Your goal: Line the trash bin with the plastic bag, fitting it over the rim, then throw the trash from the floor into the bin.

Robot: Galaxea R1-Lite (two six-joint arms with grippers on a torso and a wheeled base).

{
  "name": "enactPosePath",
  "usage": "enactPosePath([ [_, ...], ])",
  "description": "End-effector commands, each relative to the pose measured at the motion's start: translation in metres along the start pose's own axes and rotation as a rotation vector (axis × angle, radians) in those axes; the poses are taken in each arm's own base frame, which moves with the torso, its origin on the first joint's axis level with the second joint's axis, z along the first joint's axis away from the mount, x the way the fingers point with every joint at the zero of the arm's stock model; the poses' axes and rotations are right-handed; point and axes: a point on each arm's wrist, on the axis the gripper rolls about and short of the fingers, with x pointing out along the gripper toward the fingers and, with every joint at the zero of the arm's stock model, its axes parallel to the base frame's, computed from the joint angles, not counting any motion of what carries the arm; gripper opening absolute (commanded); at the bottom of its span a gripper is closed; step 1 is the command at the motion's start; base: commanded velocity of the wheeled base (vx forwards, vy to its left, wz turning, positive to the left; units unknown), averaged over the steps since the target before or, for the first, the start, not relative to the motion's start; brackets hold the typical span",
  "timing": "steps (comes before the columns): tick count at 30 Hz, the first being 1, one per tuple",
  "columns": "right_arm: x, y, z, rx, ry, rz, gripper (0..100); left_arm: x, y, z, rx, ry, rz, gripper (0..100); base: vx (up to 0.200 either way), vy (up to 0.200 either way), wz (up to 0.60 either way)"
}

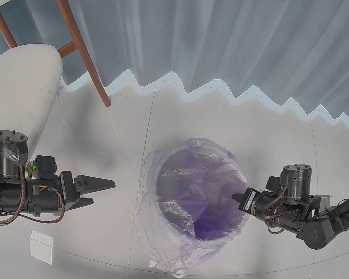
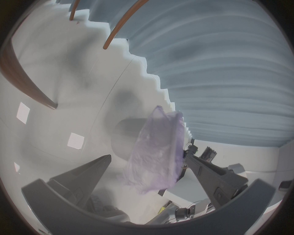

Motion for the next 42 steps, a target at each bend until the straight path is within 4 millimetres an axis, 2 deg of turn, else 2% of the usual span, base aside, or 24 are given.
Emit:
enactPosePath([
  [1, -0.038, 0.008, 0.008, 0.024, -0.038, 0.070, 0, 0.039, 0.034, 0.005, -0.132, 0.032, 0.007, 100, 0.000, 0.000, 0.00],
  [6, -0.048, 0.009, 0.006, 0.023, -0.033, 0.096, 0, 0.067, 0.043, 0.015, -0.208, -0.059, -0.128, 100, 0.000, 0.000, 0.00],
  [7, -0.048, 0.009, 0.006, 0.023, -0.033, 0.096, 0, 0.067, 0.043, 0.015, -0.208, -0.059, -0.128, 100, 0.000, 0.000, 0.00],
  [8, -0.050, 0.010, 0.007, 0.022, -0.037, 0.104, 0, 0.077, 0.045, 0.016, -0.219, -0.082, -0.187, 100, 0.000, 0.000, 0.00],
  [12, -0.051, 0.010, 0.008, 0.021, -0.035, 0.114, 0, 0.086, 0.046, 0.016, -0.256, -0.072, -0.280, 100, 0.000, 0.000, 0.00],
  [16, -0.051, 0.011, 0.010, 0.020, -0.041, 0.117, 0, 0.093, 0.037, 0.011, -0.263, -0.038, -0.306, 100, 0.000, 0.000, 0.00],
  [21, -0.050, 0.012, 0.009, 0.019, -0.036, 0.118, 0, 0.096, 0.030, 0.008, -0.248, -0.022, -0.328, 100, 0.000, 0.000, 0.00],
  [26, -0.048, 0.012, 0.005, 0.018, -0.023, 0.116, 0, 0.098, 0.023, 0.015, -0.229, -0.039, -0.360, 100, 0.000, 0.000, 0.00],
  [36, -0.047, 0.011, 0.003, 0.018, -0.014, 0.112, 0, 0.084, 0.003, 0.022, -0.232, -0.061, -0.421, 100, 0.000, 0.000, 0.00],
  [38, -0.046, 0.010, 0.002, 0.018, -0.009, 0.109, 0, 0.085, -0.004, 0.014, -0.238, -0.031, -0.434, 100, 0.000, 0.000, 0.00],
  [39, -0.046, 0.010, 0.001, 0.018, -0.009, 0.109, 0, 0.085, -0.005, 0.013, -0.236, -0.026, -0.434, 0, 0.000, 0.000, 0.00],
  [42, -0.046, 0.010, 0.002, 0.018, -0.011, 0.109, 0, 0.087, -0.002, 0.010, -0.242, -0.024, -0.421, 0, 0.000, 0.000, 0.00],
])
